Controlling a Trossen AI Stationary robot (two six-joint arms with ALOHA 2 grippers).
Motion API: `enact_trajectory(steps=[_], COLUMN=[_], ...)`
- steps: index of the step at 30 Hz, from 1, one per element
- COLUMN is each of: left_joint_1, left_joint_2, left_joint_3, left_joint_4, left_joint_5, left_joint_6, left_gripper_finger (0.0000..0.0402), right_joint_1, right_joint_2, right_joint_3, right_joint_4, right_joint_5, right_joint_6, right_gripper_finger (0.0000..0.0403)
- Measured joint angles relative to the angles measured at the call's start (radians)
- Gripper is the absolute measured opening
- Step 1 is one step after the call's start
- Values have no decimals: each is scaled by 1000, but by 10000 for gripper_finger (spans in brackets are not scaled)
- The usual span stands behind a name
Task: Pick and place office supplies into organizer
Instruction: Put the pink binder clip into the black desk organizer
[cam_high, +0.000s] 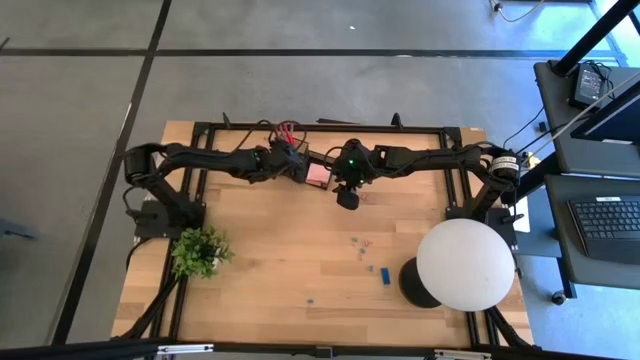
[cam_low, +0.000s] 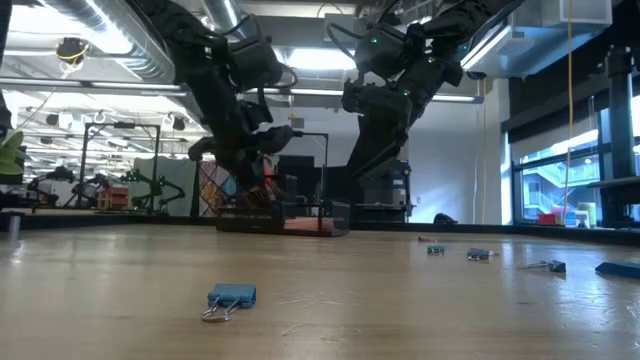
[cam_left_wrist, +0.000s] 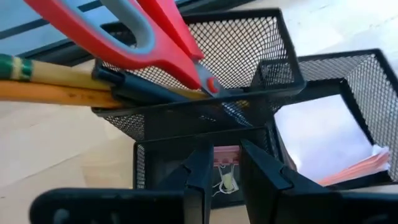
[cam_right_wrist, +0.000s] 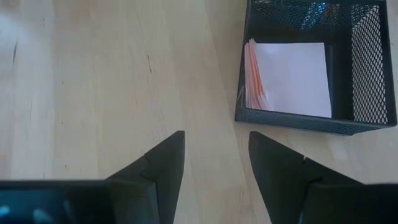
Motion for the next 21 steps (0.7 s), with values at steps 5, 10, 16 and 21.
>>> enact_trajectory(steps=[5, 10, 16, 21], left_joint_1=[-3, -3, -2, -3], left_joint_2=[34, 64, 80, 80], left_joint_3=[0, 0, 0, 0], left_joint_4=[4, 28, 48, 53], left_joint_5=[-6, -10, -15, -14], left_joint_6=[0, 0, 2, 2], left_gripper_finger=[62, 72, 81, 81], right_joint_1=[0, 0, 0, 0], right_joint_2=[0, 0, 0, 0], right_joint_3=[0, 0, 0, 0], right_joint_4=[0, -1, -2, -3], right_joint_5=[0, 0, 0, 0], right_joint_6=[0, 0, 0, 0], right_gripper_finger=[181, 181, 181, 181])
